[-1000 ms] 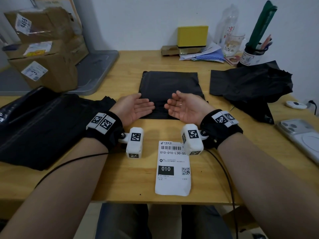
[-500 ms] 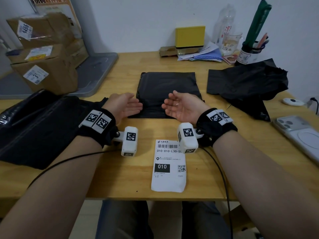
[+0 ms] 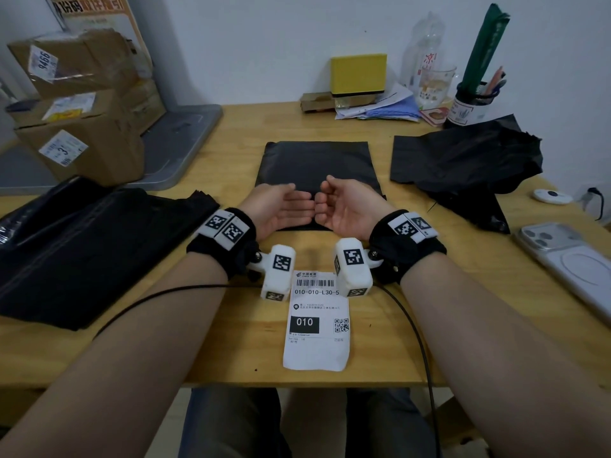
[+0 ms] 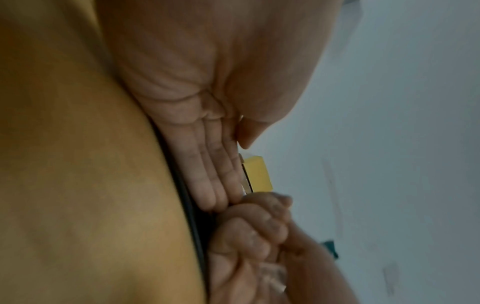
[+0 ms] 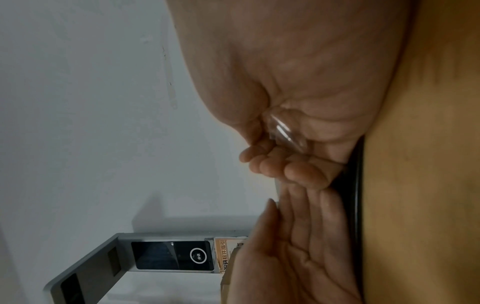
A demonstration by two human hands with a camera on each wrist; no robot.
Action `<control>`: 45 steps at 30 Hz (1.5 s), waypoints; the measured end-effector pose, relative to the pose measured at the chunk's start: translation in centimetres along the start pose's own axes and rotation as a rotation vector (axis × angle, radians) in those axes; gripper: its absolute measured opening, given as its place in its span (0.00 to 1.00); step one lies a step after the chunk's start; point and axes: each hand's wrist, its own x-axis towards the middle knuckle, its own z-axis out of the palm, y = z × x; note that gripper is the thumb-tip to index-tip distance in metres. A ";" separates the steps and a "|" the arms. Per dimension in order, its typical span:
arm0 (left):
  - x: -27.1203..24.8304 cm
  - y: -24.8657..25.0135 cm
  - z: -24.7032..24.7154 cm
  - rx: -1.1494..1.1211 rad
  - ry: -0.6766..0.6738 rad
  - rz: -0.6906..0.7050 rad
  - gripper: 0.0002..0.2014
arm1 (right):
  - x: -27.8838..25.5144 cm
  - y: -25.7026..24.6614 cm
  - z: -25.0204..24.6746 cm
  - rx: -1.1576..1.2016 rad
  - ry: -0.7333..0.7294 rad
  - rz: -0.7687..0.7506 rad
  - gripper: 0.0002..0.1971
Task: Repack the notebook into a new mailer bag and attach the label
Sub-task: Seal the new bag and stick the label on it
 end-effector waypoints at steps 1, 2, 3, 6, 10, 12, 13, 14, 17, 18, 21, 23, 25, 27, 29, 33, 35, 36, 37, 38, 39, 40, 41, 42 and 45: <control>0.2 -0.2 -0.3 -0.028 -0.004 -0.015 0.20 | 0.0 0.0 0.0 0.001 -0.008 0.001 0.18; 0.3 -0.2 -0.6 -0.053 -0.003 -0.030 0.21 | 0.1 0.1 -0.1 0.002 -0.013 -0.002 0.18; 0.4 -0.1 -0.9 -0.075 -0.002 -0.045 0.22 | 0.2 0.1 -0.1 0.001 -0.017 -0.006 0.18; 0.3 0.1 -1.6 -0.134 -0.006 -0.071 0.22 | 0.1 0.2 -0.2 0.005 -0.033 -0.013 0.16; 0.2 0.0 -1.9 -0.139 -0.017 -0.071 0.19 | -0.3 0.1 0.1 0.069 -0.100 -0.019 0.15; 0.3 -0.1 -1.8 -0.139 -0.002 -0.061 0.18 | -0.4 0.1 0.3 0.076 -0.181 0.009 0.16; 0.4 -0.1 -1.8 -0.140 0.004 -0.058 0.19 | -0.4 0.1 0.4 0.056 -0.205 0.020 0.17; 0.4 -0.1 -1.8 -0.140 0.009 -0.059 0.21 | -0.4 0.1 0.5 0.032 -0.211 0.029 0.18; 0.3 -0.2 -2.0 -0.141 -0.015 -0.075 0.26 | -0.5 -0.3 0.2 -0.004 -0.163 0.051 0.20; 0.2 -0.1 -2.0 -0.147 -0.023 -0.079 0.27 | -0.6 -0.5 0.0 -0.011 -0.149 0.056 0.20; 0.0 -0.1 -1.9 -0.166 -0.025 -0.080 0.27 | -1.0 -1.1 -0.7 -0.057 -0.102 0.052 0.20; -0.2 0.0 -1.8 -0.174 -0.029 -0.081 0.26 | -1.3 -1.3 -1.1 -0.071 -0.055 0.033 0.20; -0.4 0.0 -1.7 -0.180 -0.026 -0.082 0.26 | -1.6 -1.5 -1.6 -0.054 -0.022 0.021 0.20; -0.6 0.0 -1.6 -0.194 -0.015 -0.080 0.25 | -1.9 -1.6 -2.1 -0.019 -0.006 0.017 0.21; -0.8 0.0 -1.5 -0.208 -0.007 -0.080 0.25 | -2.2 -1.7 -2.6 0.007 0.000 0.009 0.21; -1.0 -0.1 -1.5 -0.205 0.022 -0.074 0.23 | -2.9 -1.9 -3.2 0.017 0.033 -0.023 0.21; -1.1 -0.1 -1.5 -0.196 0.048 -0.066 0.22 | -3.2 -2.0 -3.6 0.022 0.055 -0.038 0.21; -1.2 -0.1 -1.6 -0.193 0.060 -0.062 0.22 | -3.4 -2.1 -3.8 0.023 0.065 -0.048 0.21; -1.4 -0.1 -1.6 -0.191 0.070 -0.060 0.22 | -3.6 -2.1 -4.0 0.021 0.075 -0.058 0.21; -1.5 -0.1 -1.7 -0.188 0.081 -0.061 0.22 | -3.8 -2.3 -4.3 0.017 0.090 -0.069 0.21; -1.7 -0.1 -1.8 -0.186 0.093 -0.061 0.22 | -4.0 -2.4 -4.6 0.014 0.107 -0.078 0.21; -1.8 -0.1 -2.0 -0.183 0.106 -0.061 0.22 | -4.2 -2.5 -4.8 0.010 0.125 -0.085 0.21; -2.0 -0.1 -2.3 -0.180 0.118 -0.059 0.22 | -4.3 -2.6 -5.0 0.004 0.139 -0.089 0.21; -2.2 -0.1 -2.6 -0.178 0.128 -0.055 0.22 | -4.4 -2.7 -5.1 -0.008 0.149 -0.090 0.21; -2.6 -0.1 -3.8 -0.195 0.166 -0.046 0.21 | -4.5 -2.9 -5.2 -0.081 0.176 -0.095 0.21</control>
